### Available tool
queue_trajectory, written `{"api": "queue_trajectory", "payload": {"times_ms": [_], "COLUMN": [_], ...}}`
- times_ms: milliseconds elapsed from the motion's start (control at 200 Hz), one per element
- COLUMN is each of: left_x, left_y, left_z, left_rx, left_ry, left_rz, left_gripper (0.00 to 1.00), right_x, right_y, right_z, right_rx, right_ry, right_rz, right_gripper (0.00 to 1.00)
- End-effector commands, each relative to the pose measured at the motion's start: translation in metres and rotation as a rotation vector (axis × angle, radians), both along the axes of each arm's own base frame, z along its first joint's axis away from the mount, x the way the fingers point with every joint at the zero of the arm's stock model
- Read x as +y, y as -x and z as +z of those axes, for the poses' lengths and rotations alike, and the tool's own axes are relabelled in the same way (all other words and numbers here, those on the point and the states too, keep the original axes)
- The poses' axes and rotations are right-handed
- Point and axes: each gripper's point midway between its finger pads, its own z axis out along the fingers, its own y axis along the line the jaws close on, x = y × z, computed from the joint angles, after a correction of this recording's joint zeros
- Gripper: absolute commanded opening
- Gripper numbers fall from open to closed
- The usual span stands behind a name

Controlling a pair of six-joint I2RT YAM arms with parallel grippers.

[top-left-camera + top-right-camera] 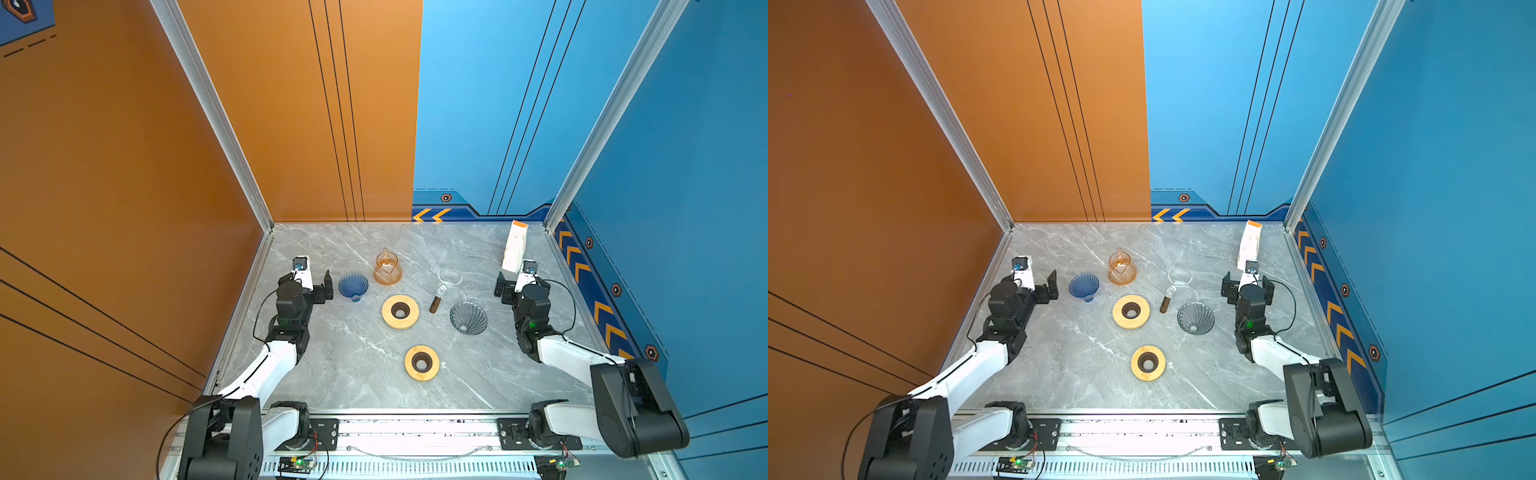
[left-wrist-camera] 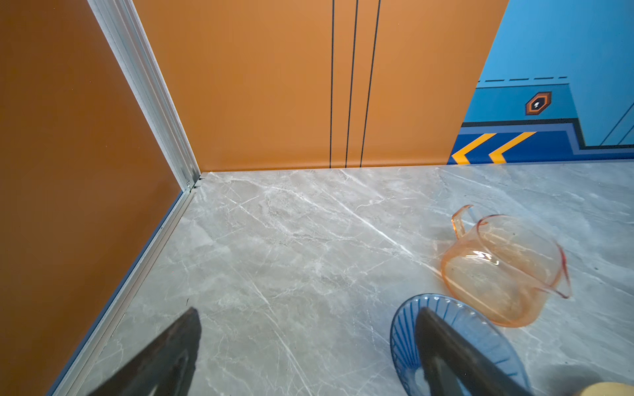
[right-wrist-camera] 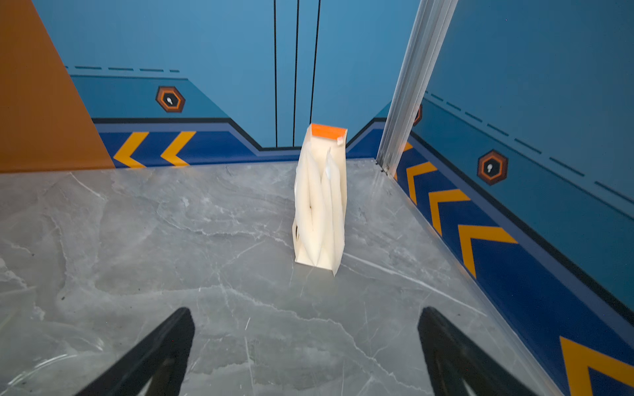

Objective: Place the coffee filter in the dripper
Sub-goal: 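Raise both arms and move them forward over the table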

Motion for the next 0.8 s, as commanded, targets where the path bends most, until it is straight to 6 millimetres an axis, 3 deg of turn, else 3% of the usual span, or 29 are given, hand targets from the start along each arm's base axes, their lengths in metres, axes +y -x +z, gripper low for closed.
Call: {"api": "queue_trajectory", "payload": {"times_ms": [0,190,340,466,796], "left_x": [-0.017,-0.036,-0.057,-0.08,-0.115], "left_y": [0.01,0.025,0.037,0.05,0.09], "left_z": [0.008,0.04,0.056,0.058,0.031], "left_rx": [0.083,0.087,0.104,0.15,0.354], "left_ry": [0.001,0.007,0.024,0.046,0.279], "left_rz": [-0.073,-0.125,-0.183,-0.243,-0.215], "left_gripper": [0.98,0.98,0.98,0.98,0.98], "right_x": [0.002,0.017,0.029,0.046,0.091], "right_y": [0.004,0.013,0.021,0.028,0.047], "right_z": [0.018,0.058,0.069,0.077,0.079], "right_rx": [0.047,0.061,0.156,0.188,0.314], "right_ry": [0.028,-0.011,-0.045,-0.078,-0.148], "right_rz": [0.007,0.092,0.151,0.238,0.43], "right_gripper": [1.0,1.0,1.0,0.99,1.0]}}
